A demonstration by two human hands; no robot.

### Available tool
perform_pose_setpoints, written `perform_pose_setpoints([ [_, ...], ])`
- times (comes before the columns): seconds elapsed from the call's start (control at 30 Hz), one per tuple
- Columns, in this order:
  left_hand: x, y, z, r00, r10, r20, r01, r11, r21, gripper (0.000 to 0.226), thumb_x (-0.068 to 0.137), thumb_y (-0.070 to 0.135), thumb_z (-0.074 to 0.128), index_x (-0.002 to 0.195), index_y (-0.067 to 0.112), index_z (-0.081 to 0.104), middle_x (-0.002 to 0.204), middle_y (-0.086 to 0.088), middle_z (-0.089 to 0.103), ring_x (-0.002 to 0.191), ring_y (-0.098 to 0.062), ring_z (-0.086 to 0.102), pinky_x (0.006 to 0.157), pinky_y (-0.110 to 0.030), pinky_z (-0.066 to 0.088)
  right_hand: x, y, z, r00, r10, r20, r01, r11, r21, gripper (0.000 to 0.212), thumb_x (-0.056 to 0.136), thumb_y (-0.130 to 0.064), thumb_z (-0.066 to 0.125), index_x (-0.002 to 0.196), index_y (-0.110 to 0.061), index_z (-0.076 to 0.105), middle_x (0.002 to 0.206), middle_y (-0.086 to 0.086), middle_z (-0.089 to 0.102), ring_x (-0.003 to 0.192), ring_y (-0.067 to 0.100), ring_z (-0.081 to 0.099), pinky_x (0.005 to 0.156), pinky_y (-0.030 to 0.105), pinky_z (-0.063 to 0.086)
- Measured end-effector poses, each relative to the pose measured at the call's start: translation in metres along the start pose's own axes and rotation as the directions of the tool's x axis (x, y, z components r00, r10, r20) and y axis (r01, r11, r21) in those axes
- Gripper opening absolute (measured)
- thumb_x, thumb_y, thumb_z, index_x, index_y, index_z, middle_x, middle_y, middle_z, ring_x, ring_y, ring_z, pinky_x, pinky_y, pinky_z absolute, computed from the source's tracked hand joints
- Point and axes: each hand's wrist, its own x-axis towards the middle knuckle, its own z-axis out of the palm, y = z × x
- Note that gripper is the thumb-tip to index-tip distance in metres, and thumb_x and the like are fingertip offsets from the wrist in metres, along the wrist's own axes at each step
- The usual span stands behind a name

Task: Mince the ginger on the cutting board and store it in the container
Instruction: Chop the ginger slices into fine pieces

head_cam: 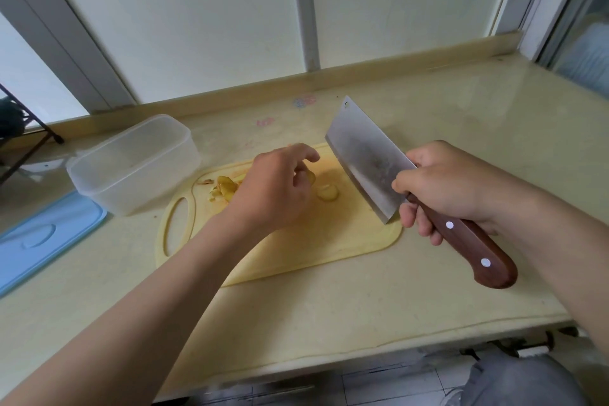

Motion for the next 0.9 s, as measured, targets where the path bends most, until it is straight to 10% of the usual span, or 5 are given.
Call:
perform_pose_setpoints([
  [0.47, -0.021, -0.042, -0.05, 0.994, 0.021, 0.104, -0.035, 0.99, 0.139, 0.016, 0.091, 0.017, 0.067, 0.103, 0.023, 0.076, 0.087, 0.008, 0.07, 0.082, -0.013, 0.066, 0.081, -0.031, 0.056, -0.003, -0.011, 0.018, 1.0, -0.003, 0.007, 0.003, 0.999, -0.055, 0.018, 0.097, -0.002, 0.042, 0.107, -0.004, 0.056, 0.064, 0.02, 0.063, 0.04, 0.022, 0.053, 0.043, 0.03, 0.048],
  [0.9, -0.006, -0.015, 0.008, 0.881, 0.446, 0.158, -0.462, 0.883, 0.08, 0.017, 0.088, 0.014, 0.061, 0.092, 0.011, 0.077, 0.094, -0.003, 0.069, 0.084, -0.019, 0.062, 0.077, -0.034, 0.051, -0.013, 0.006, 0.005, 0.996, 0.018, -0.083, -0.035, 0.977, -0.209, 0.017, 0.094, -0.006, 0.045, 0.106, -0.003, 0.056, 0.076, 0.023, 0.072, 0.047, 0.026, 0.064, 0.049, 0.036, 0.056],
])
